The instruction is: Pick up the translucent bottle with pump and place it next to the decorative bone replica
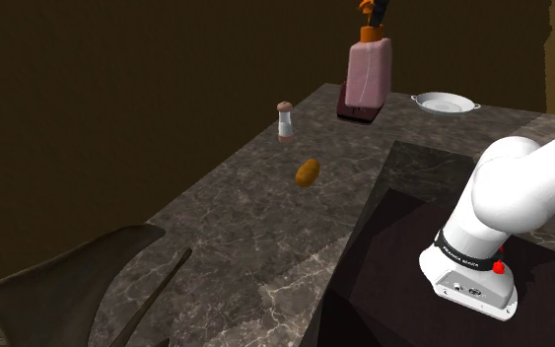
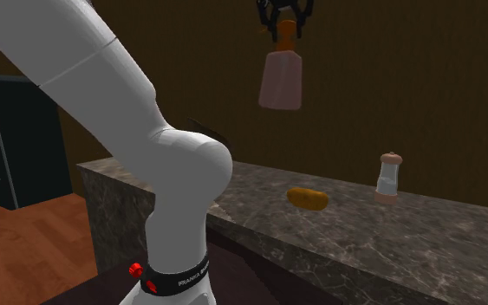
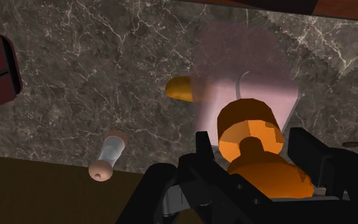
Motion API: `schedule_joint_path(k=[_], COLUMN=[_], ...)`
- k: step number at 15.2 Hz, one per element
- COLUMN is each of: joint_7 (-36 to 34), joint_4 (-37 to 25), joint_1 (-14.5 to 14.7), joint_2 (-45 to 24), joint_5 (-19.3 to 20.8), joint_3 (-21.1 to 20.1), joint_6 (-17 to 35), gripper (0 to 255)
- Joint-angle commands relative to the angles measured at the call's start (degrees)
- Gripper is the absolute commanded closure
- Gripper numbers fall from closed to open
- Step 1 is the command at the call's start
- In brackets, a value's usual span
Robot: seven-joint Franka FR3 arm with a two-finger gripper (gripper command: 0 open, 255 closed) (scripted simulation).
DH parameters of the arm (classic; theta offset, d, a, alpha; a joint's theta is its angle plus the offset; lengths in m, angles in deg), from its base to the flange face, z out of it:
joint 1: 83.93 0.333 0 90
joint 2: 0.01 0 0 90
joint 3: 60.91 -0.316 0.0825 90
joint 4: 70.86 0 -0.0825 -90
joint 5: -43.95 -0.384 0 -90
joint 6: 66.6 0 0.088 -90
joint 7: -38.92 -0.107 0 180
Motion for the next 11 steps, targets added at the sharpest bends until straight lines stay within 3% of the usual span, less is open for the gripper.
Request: schedule_joint_path(k=[1,11], joint_7=[-3.01,-17.19], joint_4=[0.00,-3.75], joint_1=[0.44,2.28], joint_2=[-0.07,-3.90], joint_5=[-1.15,-5.97], joint_3=[-2.60,-15.18], joint_6=[-0.02,0.32], gripper=[255,255])
